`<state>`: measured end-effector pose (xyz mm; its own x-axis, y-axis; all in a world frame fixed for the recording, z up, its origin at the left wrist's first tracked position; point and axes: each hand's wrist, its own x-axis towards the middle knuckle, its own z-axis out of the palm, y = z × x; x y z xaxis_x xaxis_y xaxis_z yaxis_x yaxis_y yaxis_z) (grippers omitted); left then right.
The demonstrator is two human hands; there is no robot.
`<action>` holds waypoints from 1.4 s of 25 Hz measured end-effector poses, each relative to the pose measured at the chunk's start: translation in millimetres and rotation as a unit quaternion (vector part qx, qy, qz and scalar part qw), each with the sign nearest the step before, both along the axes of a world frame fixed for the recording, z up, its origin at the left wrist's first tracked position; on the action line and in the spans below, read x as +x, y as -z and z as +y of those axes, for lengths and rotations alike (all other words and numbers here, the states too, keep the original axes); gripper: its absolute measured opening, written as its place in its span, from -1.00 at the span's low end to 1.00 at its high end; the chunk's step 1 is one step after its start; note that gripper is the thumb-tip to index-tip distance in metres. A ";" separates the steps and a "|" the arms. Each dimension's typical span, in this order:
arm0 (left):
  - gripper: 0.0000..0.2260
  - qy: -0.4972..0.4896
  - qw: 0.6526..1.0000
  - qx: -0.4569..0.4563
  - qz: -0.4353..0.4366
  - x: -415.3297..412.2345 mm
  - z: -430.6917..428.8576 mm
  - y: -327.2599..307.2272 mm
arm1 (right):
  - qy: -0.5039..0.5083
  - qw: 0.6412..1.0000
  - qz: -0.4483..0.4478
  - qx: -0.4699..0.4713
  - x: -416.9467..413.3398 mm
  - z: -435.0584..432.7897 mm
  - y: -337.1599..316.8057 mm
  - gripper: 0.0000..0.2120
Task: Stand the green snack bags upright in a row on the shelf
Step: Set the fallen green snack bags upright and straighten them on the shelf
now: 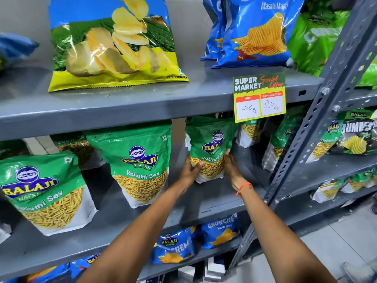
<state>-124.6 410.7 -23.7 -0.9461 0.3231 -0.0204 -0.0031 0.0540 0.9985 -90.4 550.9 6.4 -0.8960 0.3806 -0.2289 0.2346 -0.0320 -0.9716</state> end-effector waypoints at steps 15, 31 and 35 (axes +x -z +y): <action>-0.42 0.042 0.998 -0.017 -0.043 18.7 19.0 -10.5 | 0.198 0.970 0.067 0.122 37.0 6.2 7.1 -0.49; -0.22 -0.406 0.897 -0.108 0.137 66.0 -166.7 12.3 | -0.105 0.970 0.190 0.107 33.6 -167.1 30.6 -0.73; -0.47 -0.222 0.973 -0.009 0.055 54.4 -182.6 27.6 | -0.191 0.973 0.128 -0.004 36.0 -171.9 38.2 -0.63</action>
<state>-70.1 228.1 -51.3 -0.9892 -0.1176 0.0878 0.0774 0.0901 0.9929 -54.4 378.9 -31.8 -0.9998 0.0076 0.0184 -0.0184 0.0031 -0.9998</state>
